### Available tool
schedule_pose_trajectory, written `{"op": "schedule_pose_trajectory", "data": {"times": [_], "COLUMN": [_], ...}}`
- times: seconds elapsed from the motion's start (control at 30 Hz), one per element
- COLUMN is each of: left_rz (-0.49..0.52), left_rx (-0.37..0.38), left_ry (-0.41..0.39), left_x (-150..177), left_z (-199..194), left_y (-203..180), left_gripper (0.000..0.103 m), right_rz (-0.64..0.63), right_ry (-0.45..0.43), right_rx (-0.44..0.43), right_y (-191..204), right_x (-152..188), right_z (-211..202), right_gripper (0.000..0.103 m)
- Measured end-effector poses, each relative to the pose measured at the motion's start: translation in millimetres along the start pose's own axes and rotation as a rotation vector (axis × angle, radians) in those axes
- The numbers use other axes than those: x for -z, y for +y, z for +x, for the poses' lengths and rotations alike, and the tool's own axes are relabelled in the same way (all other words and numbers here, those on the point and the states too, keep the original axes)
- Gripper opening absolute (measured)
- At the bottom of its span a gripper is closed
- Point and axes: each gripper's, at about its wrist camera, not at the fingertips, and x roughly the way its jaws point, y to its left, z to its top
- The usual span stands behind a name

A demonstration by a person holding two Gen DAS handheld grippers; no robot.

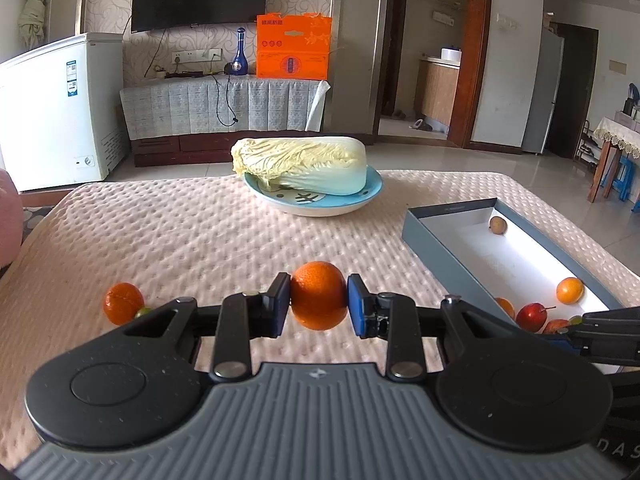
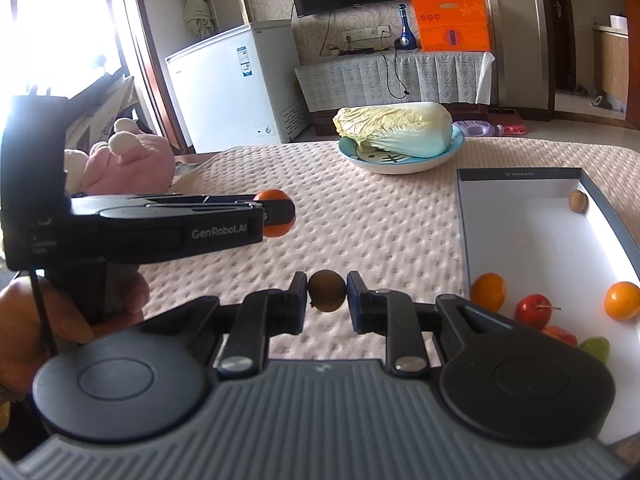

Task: Organize fruits
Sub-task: 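Carry the orange in the left tool and kiwi in the right over the box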

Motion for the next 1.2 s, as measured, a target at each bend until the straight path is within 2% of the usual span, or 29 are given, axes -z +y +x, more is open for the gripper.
{"op": "schedule_pose_trajectory", "data": {"times": [0.7,1.2], "left_rz": [0.011,0.043], "left_rx": [0.027,0.116], "left_ry": [-0.014,-0.042], "left_x": [-9,-16], "left_z": [8,16], "left_y": [-35,-92], "left_gripper": [0.036,0.036], "right_rz": [0.054,0.103], "right_ry": [-0.073,-0.102], "right_rx": [0.028,0.109], "right_y": [-27,-60], "right_x": [-2,4], "right_z": [-40,-69], "right_gripper": [0.024,0.024]}}
